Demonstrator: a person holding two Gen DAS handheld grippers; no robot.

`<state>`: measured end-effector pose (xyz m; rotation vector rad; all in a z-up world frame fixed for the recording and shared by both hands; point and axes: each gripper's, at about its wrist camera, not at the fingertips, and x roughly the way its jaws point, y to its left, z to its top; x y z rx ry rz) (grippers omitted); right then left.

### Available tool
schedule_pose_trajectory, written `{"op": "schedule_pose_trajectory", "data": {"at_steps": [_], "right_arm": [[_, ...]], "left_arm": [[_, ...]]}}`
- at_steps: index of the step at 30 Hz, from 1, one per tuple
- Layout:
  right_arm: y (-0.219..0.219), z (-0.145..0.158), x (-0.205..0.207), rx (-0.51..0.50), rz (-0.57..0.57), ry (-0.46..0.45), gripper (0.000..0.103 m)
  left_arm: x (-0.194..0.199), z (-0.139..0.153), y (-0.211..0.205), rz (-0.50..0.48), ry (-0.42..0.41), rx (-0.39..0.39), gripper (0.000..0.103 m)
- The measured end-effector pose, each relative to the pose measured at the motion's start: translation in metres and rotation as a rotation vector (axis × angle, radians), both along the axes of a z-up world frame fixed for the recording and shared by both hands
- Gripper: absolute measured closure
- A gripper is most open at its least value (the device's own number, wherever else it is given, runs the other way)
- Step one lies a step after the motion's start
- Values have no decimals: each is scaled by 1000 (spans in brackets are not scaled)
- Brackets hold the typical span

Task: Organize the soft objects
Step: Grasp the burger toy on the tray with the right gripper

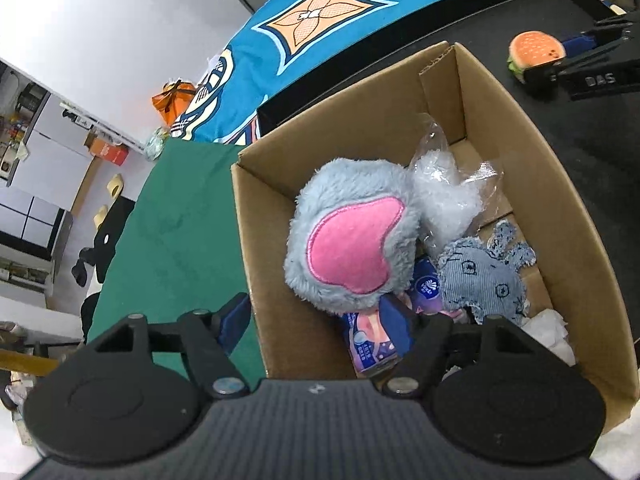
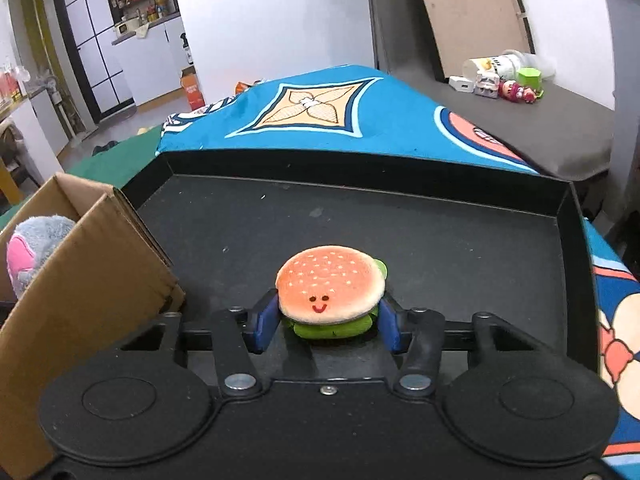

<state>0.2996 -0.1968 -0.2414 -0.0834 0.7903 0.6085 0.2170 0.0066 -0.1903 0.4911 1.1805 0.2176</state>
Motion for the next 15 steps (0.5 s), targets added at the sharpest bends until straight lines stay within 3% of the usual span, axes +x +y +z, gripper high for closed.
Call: {"op": "schedule_pose_trajectory", "data": {"at_steps": [15], "right_arm": [[2, 32, -15, -14, -13, -28, 53]], "left_arm": [[-8, 10, 9, 28, -28, -55, 33]]}}
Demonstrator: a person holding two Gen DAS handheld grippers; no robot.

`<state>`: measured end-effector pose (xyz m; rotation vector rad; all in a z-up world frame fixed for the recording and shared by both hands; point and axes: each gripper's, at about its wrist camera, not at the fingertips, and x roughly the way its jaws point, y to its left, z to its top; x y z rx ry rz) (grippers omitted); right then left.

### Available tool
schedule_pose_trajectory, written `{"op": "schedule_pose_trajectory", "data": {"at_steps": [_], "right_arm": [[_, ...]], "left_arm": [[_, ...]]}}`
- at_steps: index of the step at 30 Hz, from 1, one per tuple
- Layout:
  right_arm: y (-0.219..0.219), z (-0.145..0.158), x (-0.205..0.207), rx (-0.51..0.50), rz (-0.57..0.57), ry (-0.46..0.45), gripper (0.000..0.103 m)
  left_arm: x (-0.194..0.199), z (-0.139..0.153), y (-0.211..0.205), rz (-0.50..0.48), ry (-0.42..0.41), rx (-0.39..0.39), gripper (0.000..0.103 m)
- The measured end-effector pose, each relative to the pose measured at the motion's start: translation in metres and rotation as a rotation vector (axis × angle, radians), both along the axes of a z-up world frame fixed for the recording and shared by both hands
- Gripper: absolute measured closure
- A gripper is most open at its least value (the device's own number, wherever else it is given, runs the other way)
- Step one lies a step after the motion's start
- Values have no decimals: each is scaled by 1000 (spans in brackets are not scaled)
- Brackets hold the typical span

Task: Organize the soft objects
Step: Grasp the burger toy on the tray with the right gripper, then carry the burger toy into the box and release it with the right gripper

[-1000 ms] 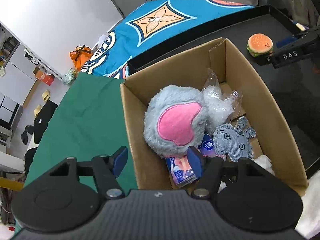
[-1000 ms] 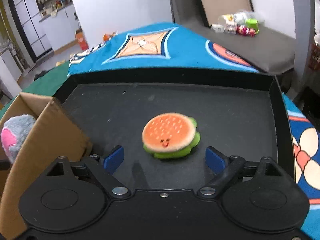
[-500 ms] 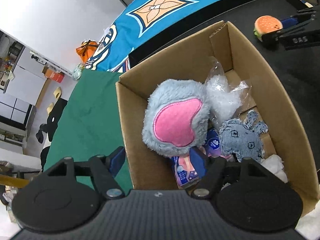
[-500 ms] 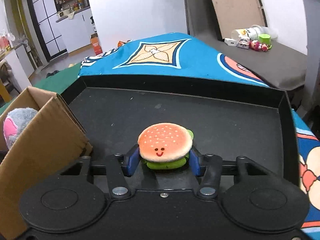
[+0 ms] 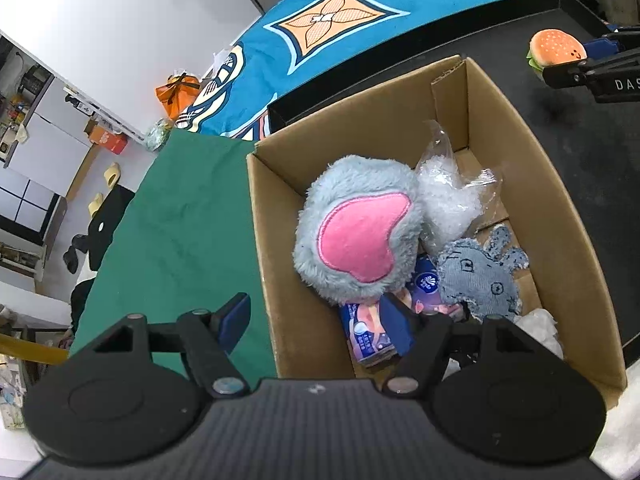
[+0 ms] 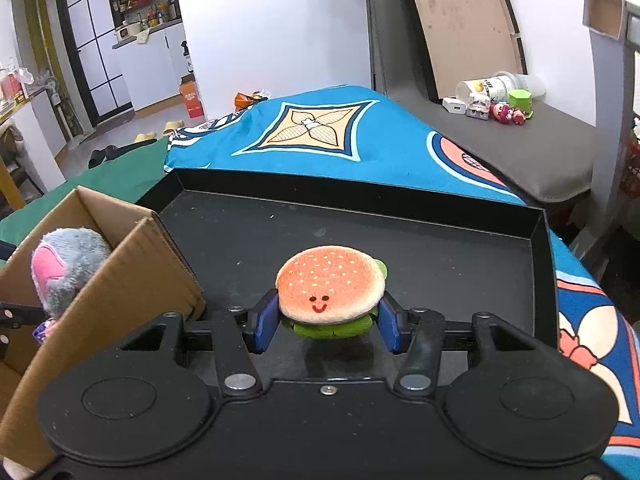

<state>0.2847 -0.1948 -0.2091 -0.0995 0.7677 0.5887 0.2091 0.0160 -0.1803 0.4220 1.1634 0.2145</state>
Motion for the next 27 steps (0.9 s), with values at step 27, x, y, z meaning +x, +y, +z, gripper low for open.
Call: {"op": "schedule_pose_trajectory", "data": {"at_steps": [27], "right_arm": [[60, 82, -57, -54, 44, -81, 53]], "left_arm": [[-37, -2, 34, -21, -121, -186, 67]]}}
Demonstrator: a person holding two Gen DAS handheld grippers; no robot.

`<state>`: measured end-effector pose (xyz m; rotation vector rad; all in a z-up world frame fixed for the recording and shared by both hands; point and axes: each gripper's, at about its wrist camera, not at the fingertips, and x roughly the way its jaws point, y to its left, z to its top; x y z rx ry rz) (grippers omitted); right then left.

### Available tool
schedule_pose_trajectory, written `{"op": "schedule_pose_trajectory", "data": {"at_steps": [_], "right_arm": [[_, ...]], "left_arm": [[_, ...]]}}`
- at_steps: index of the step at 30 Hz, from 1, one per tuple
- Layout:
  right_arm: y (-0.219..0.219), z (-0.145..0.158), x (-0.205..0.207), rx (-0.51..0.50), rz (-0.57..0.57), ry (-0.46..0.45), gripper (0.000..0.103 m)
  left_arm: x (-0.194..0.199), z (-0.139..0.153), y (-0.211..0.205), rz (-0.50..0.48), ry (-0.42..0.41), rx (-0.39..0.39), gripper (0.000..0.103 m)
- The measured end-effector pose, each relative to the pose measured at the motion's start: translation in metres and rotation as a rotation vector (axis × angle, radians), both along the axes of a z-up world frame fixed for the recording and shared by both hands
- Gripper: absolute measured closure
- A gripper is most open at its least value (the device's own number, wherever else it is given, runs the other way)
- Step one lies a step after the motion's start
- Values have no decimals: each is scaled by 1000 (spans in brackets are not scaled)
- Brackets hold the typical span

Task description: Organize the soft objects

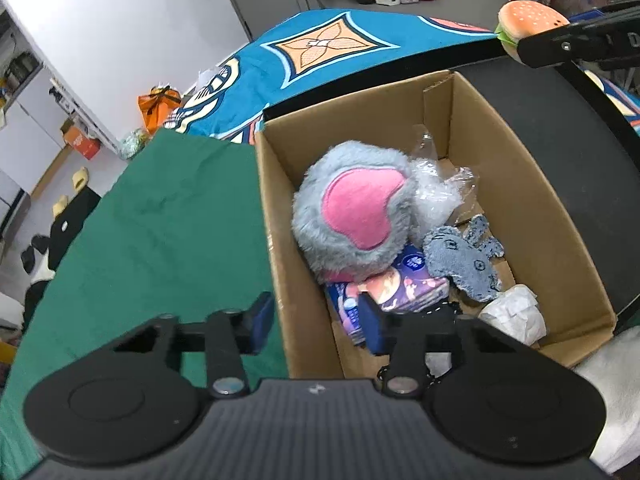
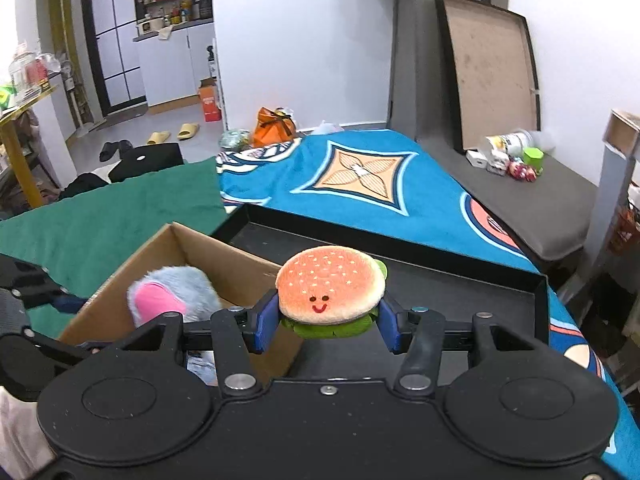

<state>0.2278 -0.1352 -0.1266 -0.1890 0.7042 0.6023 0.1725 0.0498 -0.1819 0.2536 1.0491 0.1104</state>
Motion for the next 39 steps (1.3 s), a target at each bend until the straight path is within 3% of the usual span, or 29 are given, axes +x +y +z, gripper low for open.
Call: {"op": "schedule_pose_trajectory", "data": {"at_steps": [9, 19, 21, 25, 39], "right_arm": [[32, 11, -20, -6, 67, 18, 53], [62, 9, -41, -60, 122, 36, 51], [63, 8, -44, -61, 122, 48, 46], [64, 5, -51, -107, 120, 24, 20], [50, 22, -61, -82, 80, 61, 19]], "left_arm": [[-9, -4, 23, 48, -16, -129, 92], [-15, -3, 34, 58, -38, -211, 92], [-16, -3, 36, 59, -42, -219, 92], [-17, -2, 39, 62, -47, -233, 92], [-21, 13, 32, 49, -66, -208, 88]]}}
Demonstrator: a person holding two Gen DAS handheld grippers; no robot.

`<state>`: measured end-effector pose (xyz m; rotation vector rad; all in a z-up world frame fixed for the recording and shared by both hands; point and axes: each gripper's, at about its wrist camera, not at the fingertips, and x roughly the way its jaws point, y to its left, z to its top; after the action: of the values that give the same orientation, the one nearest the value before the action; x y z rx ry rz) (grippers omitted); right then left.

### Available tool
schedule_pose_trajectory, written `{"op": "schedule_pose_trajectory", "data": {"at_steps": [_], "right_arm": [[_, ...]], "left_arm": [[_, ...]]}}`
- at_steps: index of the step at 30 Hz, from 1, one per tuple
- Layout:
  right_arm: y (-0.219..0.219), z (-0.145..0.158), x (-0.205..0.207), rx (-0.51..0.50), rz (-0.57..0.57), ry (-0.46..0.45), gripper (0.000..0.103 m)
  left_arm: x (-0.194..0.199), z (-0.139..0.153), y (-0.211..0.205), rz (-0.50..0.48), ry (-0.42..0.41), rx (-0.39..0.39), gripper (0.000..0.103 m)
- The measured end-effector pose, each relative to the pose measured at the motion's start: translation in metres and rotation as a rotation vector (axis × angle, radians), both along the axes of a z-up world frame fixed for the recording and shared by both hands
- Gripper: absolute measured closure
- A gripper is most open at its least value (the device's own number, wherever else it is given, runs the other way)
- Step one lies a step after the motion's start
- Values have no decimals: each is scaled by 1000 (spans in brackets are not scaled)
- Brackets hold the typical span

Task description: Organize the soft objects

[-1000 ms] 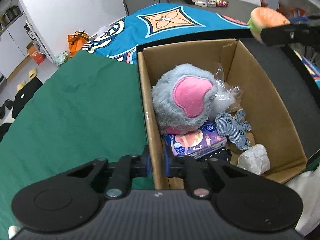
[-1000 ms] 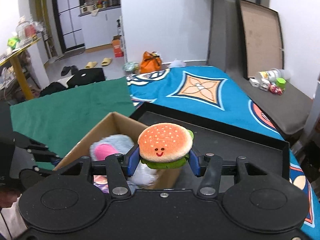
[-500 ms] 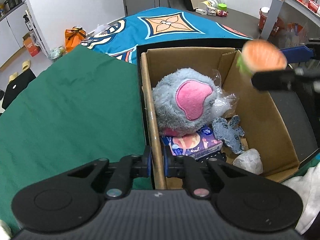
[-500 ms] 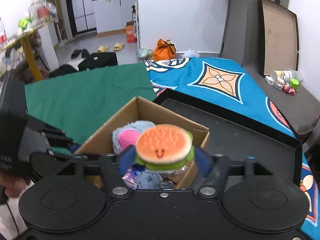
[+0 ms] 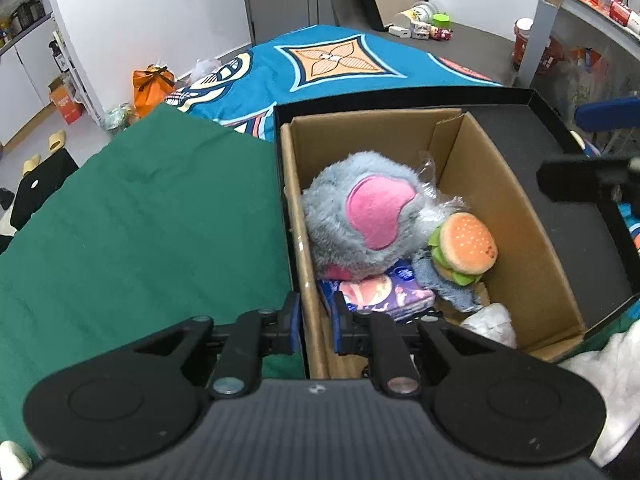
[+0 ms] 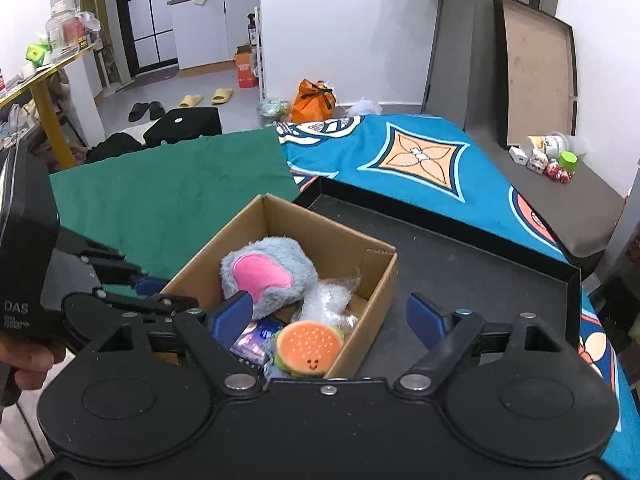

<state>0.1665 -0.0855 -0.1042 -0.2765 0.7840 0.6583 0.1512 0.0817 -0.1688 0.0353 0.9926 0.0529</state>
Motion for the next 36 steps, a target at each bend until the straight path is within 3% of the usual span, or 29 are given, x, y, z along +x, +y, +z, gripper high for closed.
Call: {"op": "schedule_pose_trajectory", "data": {"at_steps": [7, 15, 21, 29, 36], "right_arm": [[-22, 10, -2, 32, -48, 48, 19], [-63, 29, -8, 88, -128, 80, 19], [-94, 47, -15, 140, -163, 113, 13], [-125, 65, -34, 181, -198, 91, 1], [-147, 79, -56, 224, -221, 72, 0]], "left_arm": [[-2, 23, 0, 2, 0, -12, 87], [-12, 63, -5, 23, -34, -39, 60], [-26, 104, -11, 39, -97, -56, 36], [-52, 140, -28, 25, -143, -100, 32], [-73, 163, -42, 20, -188, -34, 23]]}}
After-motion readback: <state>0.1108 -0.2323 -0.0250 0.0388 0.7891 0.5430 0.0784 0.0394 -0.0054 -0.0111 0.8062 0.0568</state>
